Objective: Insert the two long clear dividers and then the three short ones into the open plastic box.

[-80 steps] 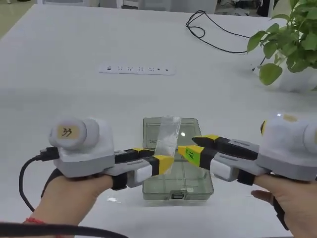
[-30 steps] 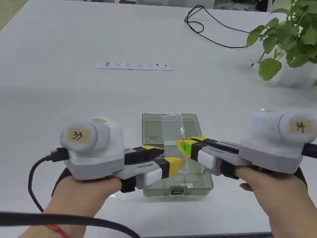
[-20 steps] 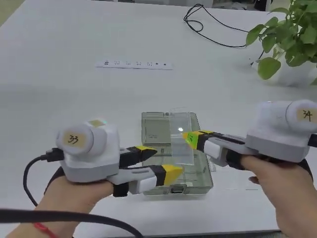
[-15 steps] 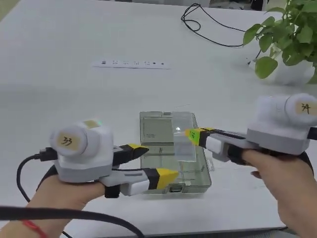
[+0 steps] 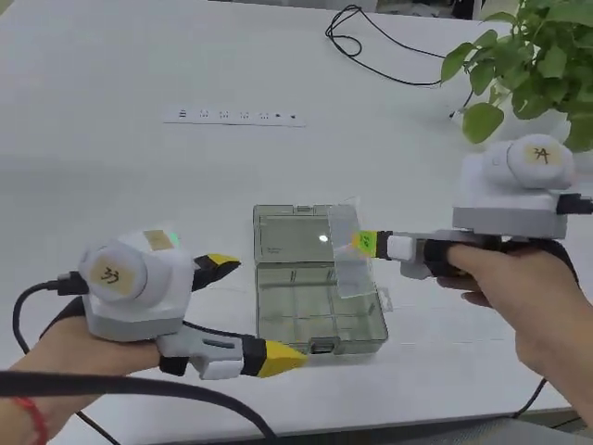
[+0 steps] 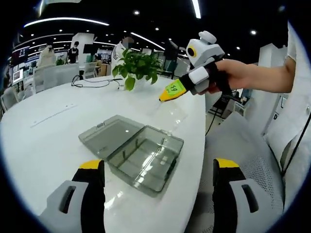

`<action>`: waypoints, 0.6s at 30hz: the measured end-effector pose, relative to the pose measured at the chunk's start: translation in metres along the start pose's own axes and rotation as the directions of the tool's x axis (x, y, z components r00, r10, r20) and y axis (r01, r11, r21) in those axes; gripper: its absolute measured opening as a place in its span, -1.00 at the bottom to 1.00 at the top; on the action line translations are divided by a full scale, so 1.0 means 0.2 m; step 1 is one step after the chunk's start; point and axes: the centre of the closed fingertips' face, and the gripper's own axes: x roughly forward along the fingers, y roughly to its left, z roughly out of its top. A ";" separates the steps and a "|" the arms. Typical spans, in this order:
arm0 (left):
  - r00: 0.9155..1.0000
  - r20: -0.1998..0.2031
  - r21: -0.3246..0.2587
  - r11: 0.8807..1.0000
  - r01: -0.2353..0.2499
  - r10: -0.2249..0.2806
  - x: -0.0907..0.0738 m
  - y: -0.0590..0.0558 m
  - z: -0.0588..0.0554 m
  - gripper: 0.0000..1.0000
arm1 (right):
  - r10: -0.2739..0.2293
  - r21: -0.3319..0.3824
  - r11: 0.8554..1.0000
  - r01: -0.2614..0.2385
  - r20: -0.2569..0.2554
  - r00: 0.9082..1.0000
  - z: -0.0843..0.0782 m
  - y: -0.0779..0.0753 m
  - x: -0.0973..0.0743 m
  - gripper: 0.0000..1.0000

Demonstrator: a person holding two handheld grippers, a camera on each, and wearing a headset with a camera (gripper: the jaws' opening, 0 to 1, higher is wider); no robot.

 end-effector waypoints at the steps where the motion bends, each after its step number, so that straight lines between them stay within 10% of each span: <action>1: 1.000 -0.006 0.010 1.000 0.004 -0.003 0.00 0.00 -0.01 0.93 | -0.008 0.023 1.000 0.009 -0.024 1.000 0.00 -0.04 0.00 -0.87; 18: 0.999 -0.023 0.049 0.998 0.035 -0.034 0.02 0.05 -0.06 1.00 | -0.151 0.112 0.977 0.182 -0.244 0.958 -0.16 -0.20 0.11 -0.87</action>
